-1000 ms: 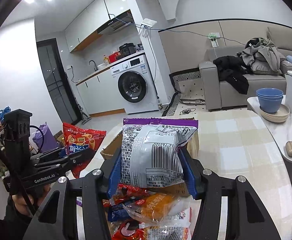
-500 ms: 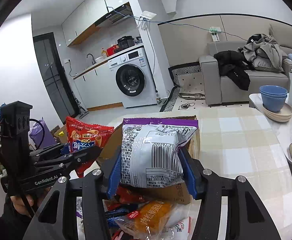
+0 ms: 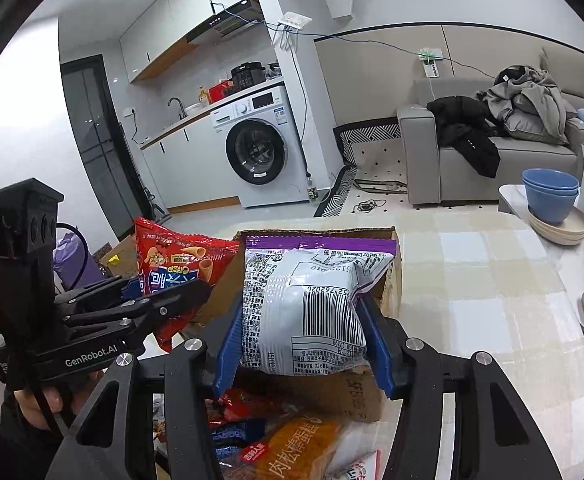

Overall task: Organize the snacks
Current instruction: 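Carry both bags over the cardboard box and open both grippers to drop them, then withdraw both grippers from the box back toward the snack pile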

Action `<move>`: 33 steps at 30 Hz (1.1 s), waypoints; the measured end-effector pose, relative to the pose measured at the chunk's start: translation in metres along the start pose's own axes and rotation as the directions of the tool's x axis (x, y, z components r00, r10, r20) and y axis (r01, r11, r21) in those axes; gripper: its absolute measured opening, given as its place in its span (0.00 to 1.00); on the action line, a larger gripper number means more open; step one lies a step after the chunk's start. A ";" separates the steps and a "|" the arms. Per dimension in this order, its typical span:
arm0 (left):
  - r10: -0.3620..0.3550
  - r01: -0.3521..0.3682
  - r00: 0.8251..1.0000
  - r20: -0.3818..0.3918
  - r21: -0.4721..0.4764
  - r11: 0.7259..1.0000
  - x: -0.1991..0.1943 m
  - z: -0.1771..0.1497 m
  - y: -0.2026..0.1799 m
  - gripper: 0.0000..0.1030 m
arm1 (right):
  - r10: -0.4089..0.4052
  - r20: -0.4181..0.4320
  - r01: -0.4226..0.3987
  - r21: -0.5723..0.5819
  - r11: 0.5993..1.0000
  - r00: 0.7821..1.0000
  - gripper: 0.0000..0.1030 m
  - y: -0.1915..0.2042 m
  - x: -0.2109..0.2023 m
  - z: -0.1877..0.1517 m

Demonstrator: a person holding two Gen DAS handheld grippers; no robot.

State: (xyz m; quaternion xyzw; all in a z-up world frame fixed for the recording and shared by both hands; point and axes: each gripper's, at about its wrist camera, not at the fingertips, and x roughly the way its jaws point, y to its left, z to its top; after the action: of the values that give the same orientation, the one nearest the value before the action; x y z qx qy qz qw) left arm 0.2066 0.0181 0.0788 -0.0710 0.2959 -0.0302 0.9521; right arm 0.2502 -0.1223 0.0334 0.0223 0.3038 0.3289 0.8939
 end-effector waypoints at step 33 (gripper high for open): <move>0.057 -0.057 0.998 -0.041 -0.002 0.998 -0.020 -0.040 0.012 0.99 | -0.058 -0.035 0.058 0.002 0.998 0.998 0.99 -0.009 -0.030 -0.038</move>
State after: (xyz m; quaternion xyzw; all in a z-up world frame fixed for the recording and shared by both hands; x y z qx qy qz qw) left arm 0.1672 0.0270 0.0554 -0.0633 0.3174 -0.0041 0.9462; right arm 0.2166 -0.1533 0.0162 0.0088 0.3204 0.3026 0.8976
